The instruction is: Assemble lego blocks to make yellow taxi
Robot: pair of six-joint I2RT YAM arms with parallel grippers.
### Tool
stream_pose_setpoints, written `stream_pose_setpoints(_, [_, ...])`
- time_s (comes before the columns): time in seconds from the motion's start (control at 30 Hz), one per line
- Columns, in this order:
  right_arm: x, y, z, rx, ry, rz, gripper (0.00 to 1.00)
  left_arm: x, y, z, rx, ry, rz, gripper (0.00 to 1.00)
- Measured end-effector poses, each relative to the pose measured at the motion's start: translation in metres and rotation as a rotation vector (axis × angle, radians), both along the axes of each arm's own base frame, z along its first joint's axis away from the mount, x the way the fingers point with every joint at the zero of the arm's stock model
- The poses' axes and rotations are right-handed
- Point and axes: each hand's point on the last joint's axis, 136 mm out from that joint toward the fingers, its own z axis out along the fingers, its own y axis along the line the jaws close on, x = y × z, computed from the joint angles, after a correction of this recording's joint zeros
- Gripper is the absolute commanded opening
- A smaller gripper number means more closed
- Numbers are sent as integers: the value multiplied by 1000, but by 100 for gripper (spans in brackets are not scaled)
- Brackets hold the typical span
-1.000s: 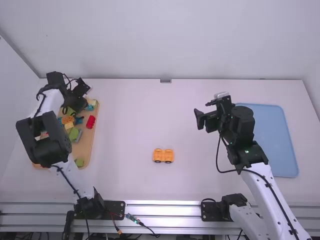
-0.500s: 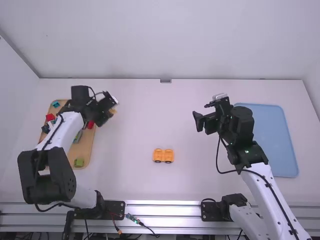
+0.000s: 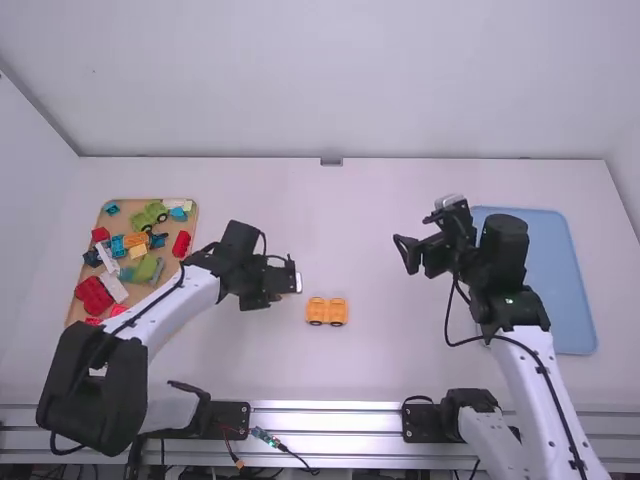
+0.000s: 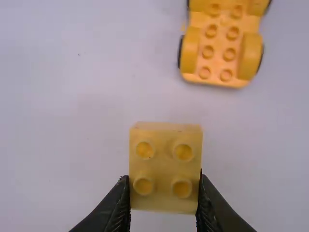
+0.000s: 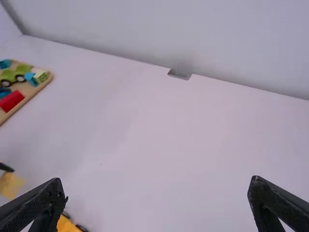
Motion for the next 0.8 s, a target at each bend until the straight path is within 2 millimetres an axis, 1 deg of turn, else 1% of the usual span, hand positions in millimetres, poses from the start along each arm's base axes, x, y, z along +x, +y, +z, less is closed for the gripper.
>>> stream_pose_setpoints(0.17, [-8,0,-1,0,-11,74,99,-8,2,-9,20,5,-49,2])
stream_pose_setpoints(0.3, [-16,2,-3,-9,-21,143,99,-13,2,-20,27,34,-88,2])
stream_pose_setpoints(0.43, [-21,9,-4,-34,-42,202,99,-16,1,-37,35,82,-107,2])
stream_pose_setpoints(0.47, [-23,12,-4,-47,-56,226,99,-16,2,-44,40,99,-111,2])
stream_pose_setpoints(0.57, [-22,18,-2,-63,-85,258,99,-21,3,-55,50,139,-114,2])
stream_pose_setpoints(0.6, [-20,22,-4,-67,-93,277,99,-25,4,-61,56,167,-115,2])
stream_pose_setpoints(0.67, [-17,24,-8,-69,-86,290,99,-27,4,-65,59,183,-115,2])
stream_pose_setpoints(0.73, [-12,25,-21,-77,-58,306,99,-26,4,-66,59,183,-115,11])
stream_pose_setpoints(0.8, [-9,25,-33,-89,-33,321,99,-21,3,-65,53,163,-110,26])
